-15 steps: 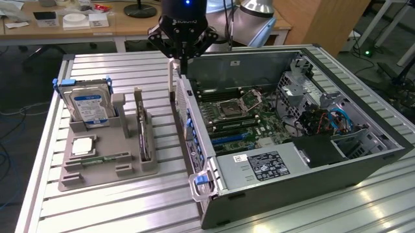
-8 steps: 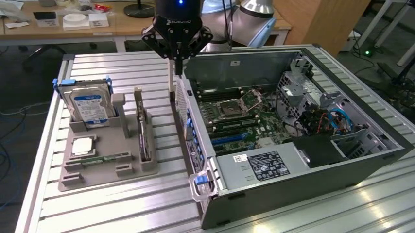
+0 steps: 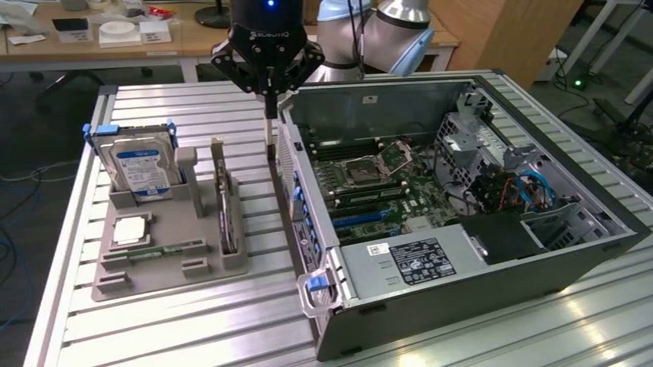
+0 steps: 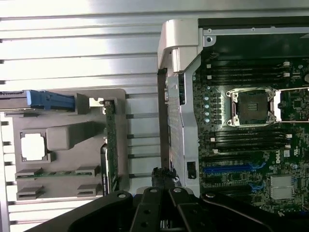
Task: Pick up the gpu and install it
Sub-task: 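Reach for the gpu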
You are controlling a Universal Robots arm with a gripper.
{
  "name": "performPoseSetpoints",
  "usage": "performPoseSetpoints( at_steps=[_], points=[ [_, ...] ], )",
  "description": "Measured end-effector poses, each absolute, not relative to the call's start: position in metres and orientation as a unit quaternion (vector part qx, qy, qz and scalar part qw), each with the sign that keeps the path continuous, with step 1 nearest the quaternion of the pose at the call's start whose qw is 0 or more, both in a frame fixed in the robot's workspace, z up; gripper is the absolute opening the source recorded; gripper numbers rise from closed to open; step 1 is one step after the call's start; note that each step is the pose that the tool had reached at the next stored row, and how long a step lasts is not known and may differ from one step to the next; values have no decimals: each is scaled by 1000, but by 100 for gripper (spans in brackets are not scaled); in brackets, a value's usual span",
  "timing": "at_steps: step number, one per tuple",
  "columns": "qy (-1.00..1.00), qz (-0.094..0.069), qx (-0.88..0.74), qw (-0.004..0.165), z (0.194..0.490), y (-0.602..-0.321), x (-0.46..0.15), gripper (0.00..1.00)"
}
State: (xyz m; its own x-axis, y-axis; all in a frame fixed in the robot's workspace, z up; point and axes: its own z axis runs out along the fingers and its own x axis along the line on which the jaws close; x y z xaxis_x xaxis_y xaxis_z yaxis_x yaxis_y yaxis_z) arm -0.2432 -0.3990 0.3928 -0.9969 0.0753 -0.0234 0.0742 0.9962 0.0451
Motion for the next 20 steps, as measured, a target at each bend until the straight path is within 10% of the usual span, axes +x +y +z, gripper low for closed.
performPoseSetpoints(
  at_steps=[20],
  points=[
    [999, 22, 37, 12, 393, -399, -276, 11]
  ],
)
